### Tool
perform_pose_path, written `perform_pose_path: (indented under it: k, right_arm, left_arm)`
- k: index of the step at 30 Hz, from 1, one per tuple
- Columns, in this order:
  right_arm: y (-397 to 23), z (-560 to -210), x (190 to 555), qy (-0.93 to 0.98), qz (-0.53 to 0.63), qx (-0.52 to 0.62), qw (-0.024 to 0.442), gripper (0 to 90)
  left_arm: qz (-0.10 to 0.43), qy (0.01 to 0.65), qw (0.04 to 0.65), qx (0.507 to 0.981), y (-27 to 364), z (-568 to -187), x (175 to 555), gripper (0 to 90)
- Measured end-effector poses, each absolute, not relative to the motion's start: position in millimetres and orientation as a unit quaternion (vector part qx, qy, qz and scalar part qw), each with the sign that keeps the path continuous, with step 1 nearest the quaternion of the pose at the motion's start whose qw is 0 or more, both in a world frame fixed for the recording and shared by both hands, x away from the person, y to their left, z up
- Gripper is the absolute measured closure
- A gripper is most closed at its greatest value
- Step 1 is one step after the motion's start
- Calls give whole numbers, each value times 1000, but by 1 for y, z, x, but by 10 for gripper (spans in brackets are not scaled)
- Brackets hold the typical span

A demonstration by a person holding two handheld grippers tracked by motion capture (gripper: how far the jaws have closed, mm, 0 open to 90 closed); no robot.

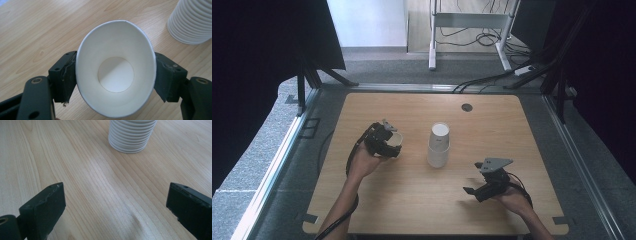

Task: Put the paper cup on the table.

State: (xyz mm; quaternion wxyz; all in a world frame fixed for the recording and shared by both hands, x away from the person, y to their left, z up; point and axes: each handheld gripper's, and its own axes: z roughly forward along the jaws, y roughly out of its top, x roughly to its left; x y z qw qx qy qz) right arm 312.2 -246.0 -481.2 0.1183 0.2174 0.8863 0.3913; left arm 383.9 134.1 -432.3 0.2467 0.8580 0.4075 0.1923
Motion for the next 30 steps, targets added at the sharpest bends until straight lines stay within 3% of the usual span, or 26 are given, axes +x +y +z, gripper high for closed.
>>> perform_pose_path:
  k: [18, 23, 30]
  right_arm:
    - [-245, -483, 311, 890, 387, 212, 115, 45]
    - [-244, -483, 311, 890, 387, 211, 115, 44]
    - [-245, -483, 311, 890, 386, 214, 114, 44]
  left_arm:
    - [197, 420, 227, 856, 129, -448, 388, 234]
    - [191, 426, 231, 854, 128, -448, 390, 133]
    - [182, 435, 256, 843, 129, -443, 389, 77]
